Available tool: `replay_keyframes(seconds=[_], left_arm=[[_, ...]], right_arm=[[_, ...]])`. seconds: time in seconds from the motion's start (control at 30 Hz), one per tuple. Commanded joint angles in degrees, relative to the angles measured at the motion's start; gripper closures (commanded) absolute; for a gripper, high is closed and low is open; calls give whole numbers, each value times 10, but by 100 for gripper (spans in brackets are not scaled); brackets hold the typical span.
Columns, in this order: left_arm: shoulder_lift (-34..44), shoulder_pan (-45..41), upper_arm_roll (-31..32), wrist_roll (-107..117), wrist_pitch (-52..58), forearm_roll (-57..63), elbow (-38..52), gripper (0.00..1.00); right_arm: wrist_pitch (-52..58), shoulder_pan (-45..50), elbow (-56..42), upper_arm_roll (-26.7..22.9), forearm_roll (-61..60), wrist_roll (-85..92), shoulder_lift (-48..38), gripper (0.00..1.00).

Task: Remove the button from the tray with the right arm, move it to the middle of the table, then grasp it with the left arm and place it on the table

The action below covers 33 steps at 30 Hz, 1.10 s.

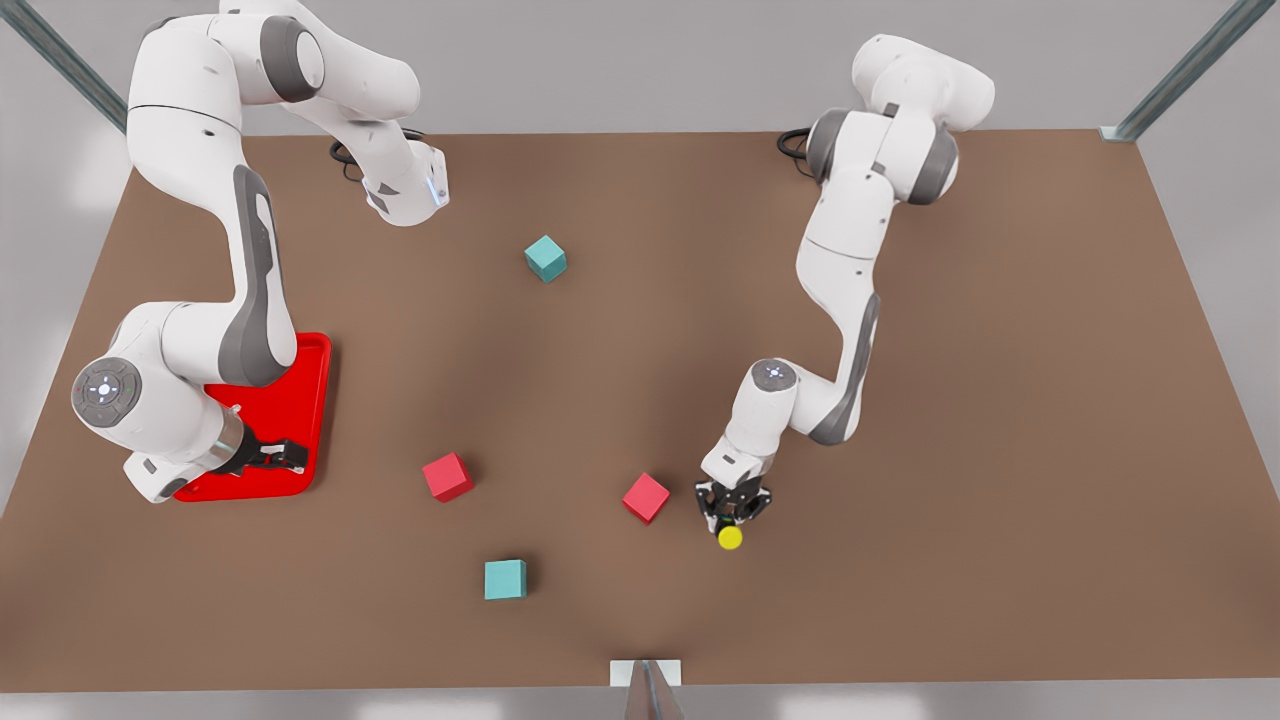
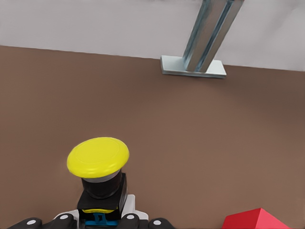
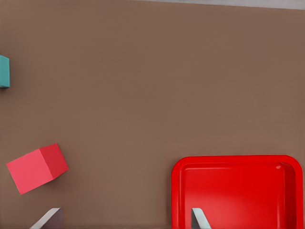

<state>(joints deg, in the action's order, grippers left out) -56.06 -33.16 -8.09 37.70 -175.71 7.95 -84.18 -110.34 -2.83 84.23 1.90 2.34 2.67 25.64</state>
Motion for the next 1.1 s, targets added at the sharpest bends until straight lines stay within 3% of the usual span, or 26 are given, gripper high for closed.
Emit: replay_keyframes(seconds=[0.0, 0.23, 1.07], left_arm=[[-6, -2, -1, 25, -75, -23, 5, 64], [-29, -53, -83, 25, -100, -23, 5, 64], [-74, -91, -122, 24, -168, -59, 9, 63]], right_arm=[[0, 0, 0, -1, -1, 1, -1, 0], [-1, 1, 0, 0, -1, 1, 1, 0], [-1, 2, 0, 0, -1, 1, 1, 0]])
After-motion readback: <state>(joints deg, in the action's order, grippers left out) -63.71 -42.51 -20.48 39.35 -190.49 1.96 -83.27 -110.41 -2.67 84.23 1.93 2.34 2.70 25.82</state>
